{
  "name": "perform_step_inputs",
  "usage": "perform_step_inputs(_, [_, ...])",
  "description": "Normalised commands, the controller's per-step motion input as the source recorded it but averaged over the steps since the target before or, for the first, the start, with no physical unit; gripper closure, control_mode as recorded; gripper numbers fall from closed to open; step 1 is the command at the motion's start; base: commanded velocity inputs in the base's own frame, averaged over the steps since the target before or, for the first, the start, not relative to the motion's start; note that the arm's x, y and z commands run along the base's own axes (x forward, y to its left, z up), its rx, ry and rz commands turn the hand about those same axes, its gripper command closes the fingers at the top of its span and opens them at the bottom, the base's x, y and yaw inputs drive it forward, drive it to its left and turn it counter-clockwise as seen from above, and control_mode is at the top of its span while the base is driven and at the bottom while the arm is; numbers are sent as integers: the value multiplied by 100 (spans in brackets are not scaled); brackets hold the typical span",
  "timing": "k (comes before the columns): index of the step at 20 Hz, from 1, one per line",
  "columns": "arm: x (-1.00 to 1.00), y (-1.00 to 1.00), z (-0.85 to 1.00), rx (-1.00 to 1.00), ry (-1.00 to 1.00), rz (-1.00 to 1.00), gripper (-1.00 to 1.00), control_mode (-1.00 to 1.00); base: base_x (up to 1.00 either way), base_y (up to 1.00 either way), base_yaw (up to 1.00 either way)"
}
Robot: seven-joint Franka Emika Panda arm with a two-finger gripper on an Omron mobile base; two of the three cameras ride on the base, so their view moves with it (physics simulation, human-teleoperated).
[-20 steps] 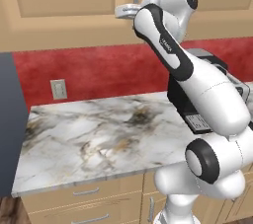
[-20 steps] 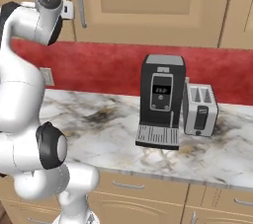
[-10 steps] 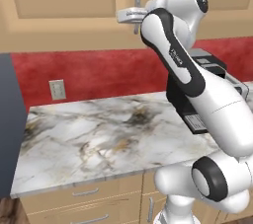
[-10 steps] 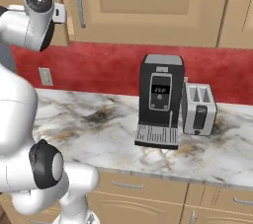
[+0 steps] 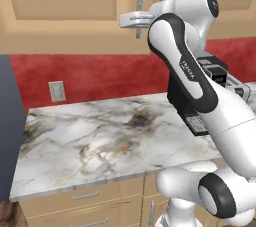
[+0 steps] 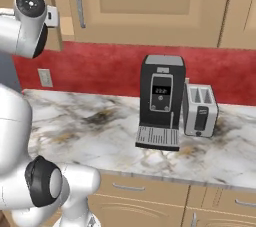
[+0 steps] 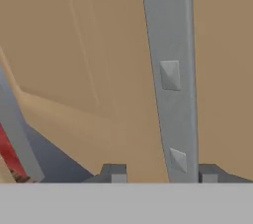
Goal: Open the cabinet directly in front. Then move the beer and the cup to the dining counter with the jar on it.
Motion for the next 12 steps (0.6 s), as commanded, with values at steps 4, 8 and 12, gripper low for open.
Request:
perform_step_inputs(4, [-62,100,0,-2,0,3,100,-100,0,0,0])
perform_step_inputs(8, [-67,100,0,-2,0,3,100,-100,0,0,0])
perform_step_inputs(12, [-63,100,0,-3,0,3,100,-100,0,0,0])
